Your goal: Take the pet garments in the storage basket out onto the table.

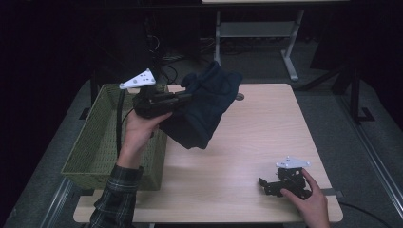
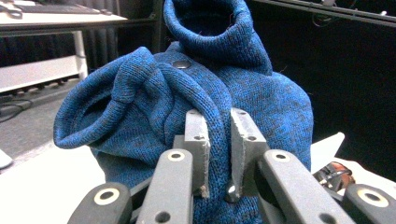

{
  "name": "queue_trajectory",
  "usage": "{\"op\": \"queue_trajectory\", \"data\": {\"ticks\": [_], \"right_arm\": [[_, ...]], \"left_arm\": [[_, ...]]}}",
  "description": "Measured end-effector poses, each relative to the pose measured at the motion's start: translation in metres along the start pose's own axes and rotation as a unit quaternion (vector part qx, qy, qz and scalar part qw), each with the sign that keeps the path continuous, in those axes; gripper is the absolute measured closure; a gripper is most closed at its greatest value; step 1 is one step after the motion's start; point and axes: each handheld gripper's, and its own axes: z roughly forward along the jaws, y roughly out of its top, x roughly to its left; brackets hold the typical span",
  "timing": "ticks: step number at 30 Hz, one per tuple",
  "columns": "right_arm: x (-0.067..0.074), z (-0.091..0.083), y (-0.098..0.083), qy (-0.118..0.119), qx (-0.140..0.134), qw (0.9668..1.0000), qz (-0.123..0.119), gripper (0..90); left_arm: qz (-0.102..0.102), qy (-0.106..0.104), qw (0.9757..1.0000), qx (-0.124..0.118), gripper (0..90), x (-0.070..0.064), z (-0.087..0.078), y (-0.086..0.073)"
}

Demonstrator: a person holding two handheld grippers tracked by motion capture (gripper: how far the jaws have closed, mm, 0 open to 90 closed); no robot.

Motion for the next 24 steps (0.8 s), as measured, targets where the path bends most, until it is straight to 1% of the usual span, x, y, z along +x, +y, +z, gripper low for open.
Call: {"op": "queue_trajectory", "data": {"ticks": [4,10,17,18,20,24], "right_arm": [[0.0,0.0,0.0,0.001,0.0,1.0,0.0,0.5],[0.0,0.0,0.0,0.0,0.0,1.0,0.0,0.5],[0.0,0.0,0.0,0.0,0.0,1.0,0.0,0.5],[0.0,0.0,0.0,0.0,0.0,1.0,0.0,0.5],[0.0,0.0,0.0,0.0,0.0,1.0,0.0,0.5],[0.0,0.0,0.0,0.001,0.0,1.0,0.0,0.5]], "left_arm": [[-0.002,-0.012,0.9999,0.001,78.6,-0.003,0.015,-0.002],[-0.003,-0.025,0.9995,0.02,78.6,-0.009,0.039,-0.01],[-0.003,-0.034,0.9989,0.031,78.6,-0.015,0.058,-0.019],[-0.001,-0.034,0.9989,0.033,78.6,-0.016,0.06,-0.02],[-0.002,-0.035,0.9988,0.033,78.6,-0.018,0.065,-0.024],[-0.004,-0.039,0.9984,0.04,78.6,-0.021,0.078,-0.03]]}}
